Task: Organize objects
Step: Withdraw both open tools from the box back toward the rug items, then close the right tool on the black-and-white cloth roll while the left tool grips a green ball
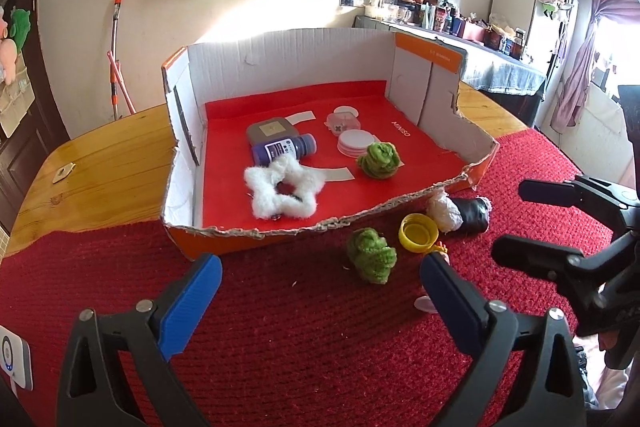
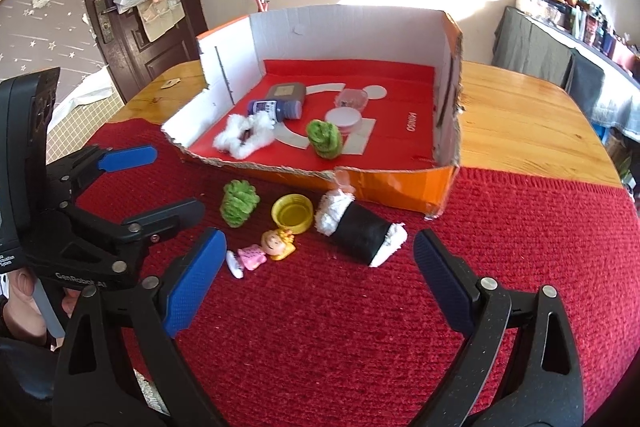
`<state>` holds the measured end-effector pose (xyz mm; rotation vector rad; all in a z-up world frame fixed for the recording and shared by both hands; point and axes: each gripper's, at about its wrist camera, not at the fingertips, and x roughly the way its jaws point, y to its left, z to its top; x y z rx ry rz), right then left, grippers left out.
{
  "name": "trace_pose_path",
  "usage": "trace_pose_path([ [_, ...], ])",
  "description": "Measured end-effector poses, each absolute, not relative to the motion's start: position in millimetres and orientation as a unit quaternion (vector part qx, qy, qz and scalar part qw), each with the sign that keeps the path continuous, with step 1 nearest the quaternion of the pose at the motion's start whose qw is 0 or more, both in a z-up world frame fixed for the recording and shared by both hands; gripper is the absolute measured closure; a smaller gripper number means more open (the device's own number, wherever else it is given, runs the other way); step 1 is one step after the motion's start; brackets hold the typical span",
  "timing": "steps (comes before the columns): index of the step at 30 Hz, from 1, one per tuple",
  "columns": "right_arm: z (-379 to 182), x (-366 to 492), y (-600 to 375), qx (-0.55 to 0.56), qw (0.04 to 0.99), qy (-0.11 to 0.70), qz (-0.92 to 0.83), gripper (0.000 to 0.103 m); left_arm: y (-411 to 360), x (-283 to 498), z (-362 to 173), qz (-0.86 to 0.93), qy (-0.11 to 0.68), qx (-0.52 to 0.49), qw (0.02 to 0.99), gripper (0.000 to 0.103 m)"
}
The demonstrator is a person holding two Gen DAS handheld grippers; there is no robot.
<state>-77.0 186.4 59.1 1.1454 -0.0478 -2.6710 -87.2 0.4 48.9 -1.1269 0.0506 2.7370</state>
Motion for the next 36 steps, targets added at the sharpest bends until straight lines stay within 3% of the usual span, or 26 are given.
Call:
trace_pose_path([
  [3,54,-80,191,0.399,0.110,-0.017,-0.910,0.033,2,-91,44,0.915,0.014,-0.391,0.098,0.017],
  [7,46,-85,194,0.409,0.100,-0.011,-0.907,0.040,3,-97,37,0.907,0.007,-0.408,0.107,0.028],
  [28,23,-110,200,0.431,0.087,-0.016,-0.898,0.040,16,-115,23,0.894,0.011,-0.428,0.129,0.040],
  [36,21,-117,195,0.430,0.097,-0.011,-0.897,0.041,21,-120,21,0.892,0.013,-0.431,0.138,0.049],
])
